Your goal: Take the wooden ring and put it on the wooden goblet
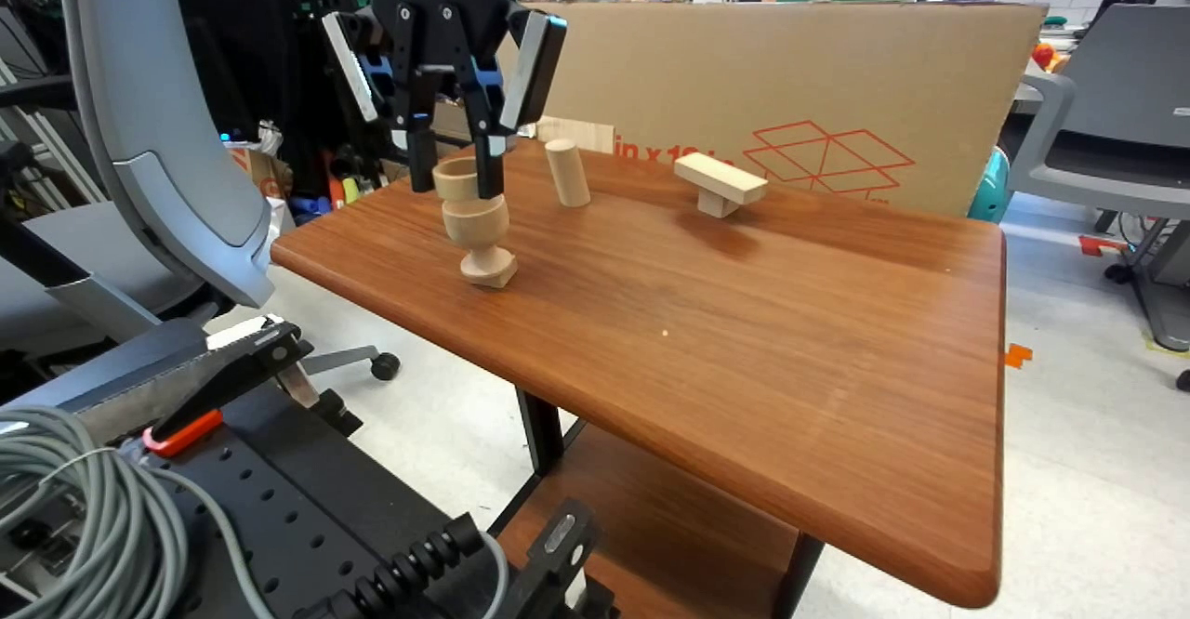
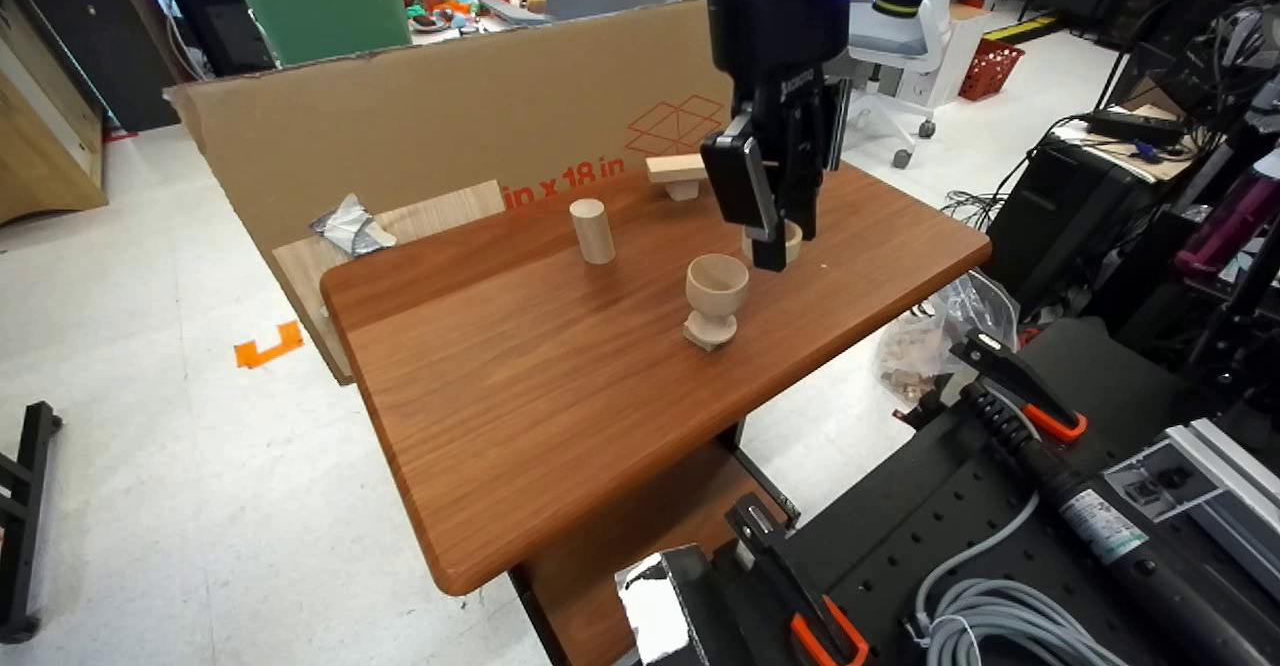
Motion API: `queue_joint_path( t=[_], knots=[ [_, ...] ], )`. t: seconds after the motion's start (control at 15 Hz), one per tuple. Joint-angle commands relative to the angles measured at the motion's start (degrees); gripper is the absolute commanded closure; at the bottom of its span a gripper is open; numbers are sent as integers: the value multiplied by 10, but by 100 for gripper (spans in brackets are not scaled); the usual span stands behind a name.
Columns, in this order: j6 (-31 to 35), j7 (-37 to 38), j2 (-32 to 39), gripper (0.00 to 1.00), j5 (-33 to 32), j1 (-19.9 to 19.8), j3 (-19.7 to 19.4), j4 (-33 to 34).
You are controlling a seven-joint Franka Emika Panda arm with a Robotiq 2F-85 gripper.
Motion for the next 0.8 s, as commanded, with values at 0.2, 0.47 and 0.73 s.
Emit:
queue_joint_path(
  t=[0.2,0.47,0.73],
  knots=[
    [20,-6,35,80,-8,6,9,40],
    [14,-8,51,80,-16,10,11,53],
    [6,-13,61,80,-23,14,12,57]
  ],
)
